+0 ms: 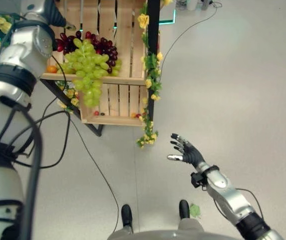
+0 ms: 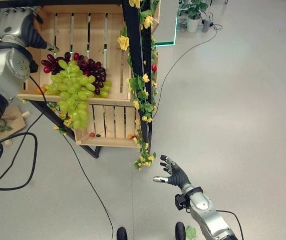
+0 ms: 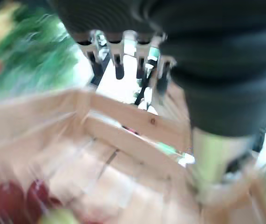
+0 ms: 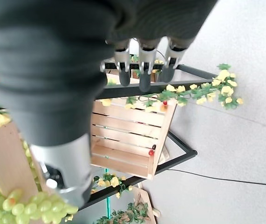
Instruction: Pick up the fruits from the basket on one side to the basket on the other side
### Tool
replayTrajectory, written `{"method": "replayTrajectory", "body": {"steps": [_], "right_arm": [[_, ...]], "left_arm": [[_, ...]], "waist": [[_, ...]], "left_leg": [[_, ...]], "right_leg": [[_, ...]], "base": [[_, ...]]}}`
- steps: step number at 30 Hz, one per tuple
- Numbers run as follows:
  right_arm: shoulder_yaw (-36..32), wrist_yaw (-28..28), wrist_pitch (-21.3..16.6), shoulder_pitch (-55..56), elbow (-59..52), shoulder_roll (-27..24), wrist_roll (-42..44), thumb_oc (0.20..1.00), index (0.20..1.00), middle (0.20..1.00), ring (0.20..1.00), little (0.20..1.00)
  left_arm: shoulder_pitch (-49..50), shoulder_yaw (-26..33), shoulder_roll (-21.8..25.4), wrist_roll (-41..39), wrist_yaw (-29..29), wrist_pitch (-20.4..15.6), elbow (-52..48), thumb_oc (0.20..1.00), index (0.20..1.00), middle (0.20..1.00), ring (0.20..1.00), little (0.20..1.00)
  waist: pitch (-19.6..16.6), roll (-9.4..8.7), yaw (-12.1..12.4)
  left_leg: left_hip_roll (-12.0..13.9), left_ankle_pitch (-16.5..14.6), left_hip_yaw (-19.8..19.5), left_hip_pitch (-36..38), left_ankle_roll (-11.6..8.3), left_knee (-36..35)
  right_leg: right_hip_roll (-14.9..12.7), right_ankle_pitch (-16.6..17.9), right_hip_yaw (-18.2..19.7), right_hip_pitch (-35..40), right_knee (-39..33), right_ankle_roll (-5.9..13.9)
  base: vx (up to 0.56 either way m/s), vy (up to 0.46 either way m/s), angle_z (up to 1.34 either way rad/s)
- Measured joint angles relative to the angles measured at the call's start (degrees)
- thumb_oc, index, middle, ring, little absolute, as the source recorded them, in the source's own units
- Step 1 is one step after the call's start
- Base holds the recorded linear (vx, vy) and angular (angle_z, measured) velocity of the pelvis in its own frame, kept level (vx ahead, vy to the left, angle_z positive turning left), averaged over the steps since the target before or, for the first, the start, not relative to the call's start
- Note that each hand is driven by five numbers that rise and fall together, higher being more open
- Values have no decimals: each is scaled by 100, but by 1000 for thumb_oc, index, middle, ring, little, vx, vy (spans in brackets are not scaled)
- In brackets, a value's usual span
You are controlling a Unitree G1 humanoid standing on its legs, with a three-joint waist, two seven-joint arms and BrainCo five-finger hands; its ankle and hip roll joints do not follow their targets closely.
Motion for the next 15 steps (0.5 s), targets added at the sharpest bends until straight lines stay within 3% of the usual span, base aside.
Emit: {"method": "replayTrajectory", "body": {"steps": [3,8,9,15], "right_arm": [[-163,-31,20,5,64,25,-72,1000,1000,1000,1000,1000],[-409,-128,47,51,175,66,-166,1000,1000,1000,1000,1000],[-491,-134,48,78,172,105,-195,1000,1000,1000,1000,1000],[-1048,-309,122,236,163,212,-342,1000,1000,1000,1000,1000]], "left_arm": [[740,398,-87,-967,-12,-96,-585,1000,1000,1000,1000,1000],[1537,659,-129,-1477,22,-232,-1484,1000,1000,1000,1000,1000],[1890,944,-158,-1627,25,-270,-1977,1000,1000,1000,1000,1000],[3893,2067,-1028,-1953,-35,-571,-3887,1000,1000,1000,1000,1000]], "waist": [[81,-4,120],[158,-100,200],[173,-118,219],[242,-175,309]], "left_leg": [[-4,2,-9,-21,1,1],[5,9,-26,-21,9,1],[6,9,-17,-15,9,1],[16,6,-14,46,9,1]], "right_leg": [[28,2,-28,6,-13,-3],[16,5,-44,26,-13,1],[10,5,-42,26,-17,2],[24,4,-44,99,-33,2]], "base": [[-32,9,4],[-24,-4,3],[0,0,0],[1,14,0]]}}
